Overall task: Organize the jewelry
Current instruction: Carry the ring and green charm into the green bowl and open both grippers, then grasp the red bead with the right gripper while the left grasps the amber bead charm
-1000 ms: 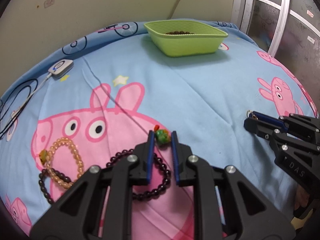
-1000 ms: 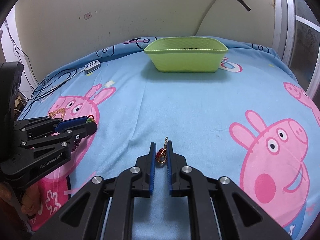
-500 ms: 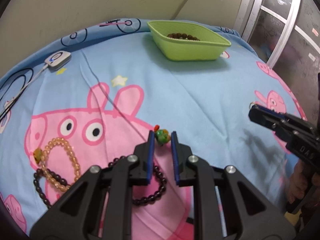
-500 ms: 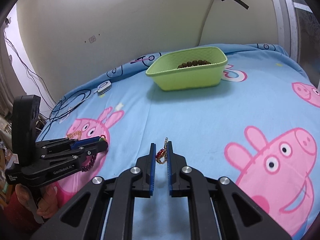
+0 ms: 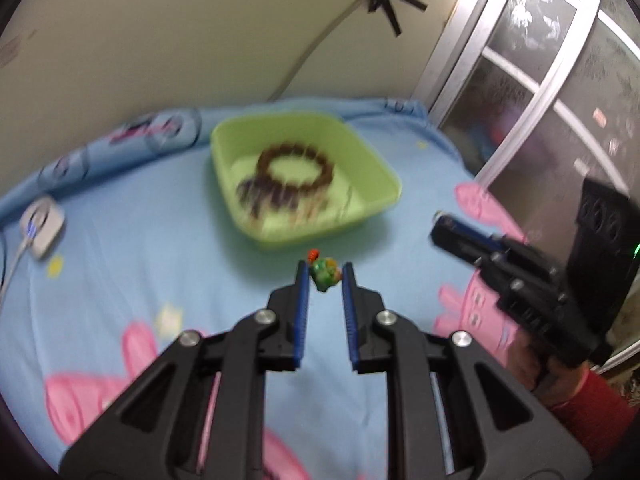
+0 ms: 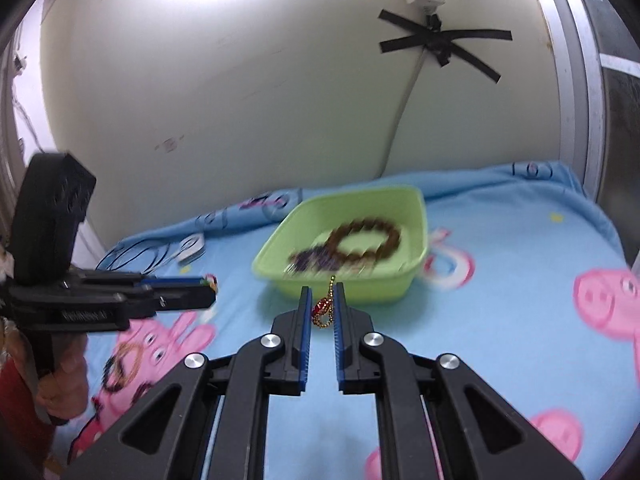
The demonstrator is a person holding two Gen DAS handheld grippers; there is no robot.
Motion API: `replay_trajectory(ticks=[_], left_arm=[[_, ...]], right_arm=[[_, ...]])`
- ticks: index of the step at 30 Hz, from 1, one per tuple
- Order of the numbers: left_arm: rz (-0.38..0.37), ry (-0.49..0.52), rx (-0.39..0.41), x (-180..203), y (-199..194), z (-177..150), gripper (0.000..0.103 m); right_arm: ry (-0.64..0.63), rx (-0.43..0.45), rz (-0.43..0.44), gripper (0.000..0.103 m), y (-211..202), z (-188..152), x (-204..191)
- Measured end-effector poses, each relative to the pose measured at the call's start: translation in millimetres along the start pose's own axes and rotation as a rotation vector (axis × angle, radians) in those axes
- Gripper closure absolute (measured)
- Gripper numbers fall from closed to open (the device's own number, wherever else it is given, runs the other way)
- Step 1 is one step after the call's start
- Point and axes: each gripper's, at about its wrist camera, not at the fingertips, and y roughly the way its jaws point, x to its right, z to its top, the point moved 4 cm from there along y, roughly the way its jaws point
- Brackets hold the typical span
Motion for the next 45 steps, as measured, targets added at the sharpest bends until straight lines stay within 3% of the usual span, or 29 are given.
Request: replay_trajectory(ticks=[3,7,10,12,14,15,21,24,28,30,32,34,38,42,45], left_arm=[[-0.045,0.002,-0.012,6,19,33,0.087],[-0.06,-0.027,-0.052,1,50,54,0.087],[-0.052,-0.08,-0.167,-14,87,53,0.087],[-0.025,-0.114,-0.223,-23,101,51,0.081],[-0.042,-0.138,-0.219,-28,97,48,0.074],[-0.051,-0.141,-0.21,-29,93,48,0.064],[-0.054,-0.128,-0.1,-33,23,50,0.059],[-0.037,-0.098,-0.011,-50,-45,32,0.059],[0.106,-0.135,0.086,-102,-139,-25,0.059],[0.208,-0.194,0.097,-132,-171,-55,0.059],[0.304,-0.268,0.098,-162,-197,-94,0.059],[0.348,-0.316,0.093,-179,-209,-124,0.059],[0.35,-0.336,0.045,-189,-199,-167,0.059],[0.317,-0.33,0.023,-184,-179,-177,0.059],[0.289,-0.306,0.037,-178,-173,-176,0.059]], right_arm=[[-0.012,-0.002,-0.013,0.103,17,15,12],[-0.035,-0.036,-0.027,0.103,52,29,26],[0.017,-0.1,0.003,0.103,76,24,35],[0.09,-0.12,0.022,0.096,85,21,43],[0.114,-0.094,0.016,0.074,83,24,45],[0.12,-0.06,0.012,0.069,77,27,44],[0.129,-0.005,0.043,0.067,46,40,23],[0.101,0.052,0.1,0.067,13,38,-9],[0.044,-0.022,0.275,0.067,2,8,-61],[-0.014,-0.077,0.322,0.076,8,-11,-91],[-0.075,-0.124,0.344,0.093,17,-29,-117],[-0.13,-0.172,0.37,0.102,28,-46,-143],[-0.187,-0.27,0.405,0.103,50,-65,-182],[-0.243,-0.346,0.463,0.103,52,-82,-221],[-0.371,-0.4,0.529,0.103,38,-107,-261]])
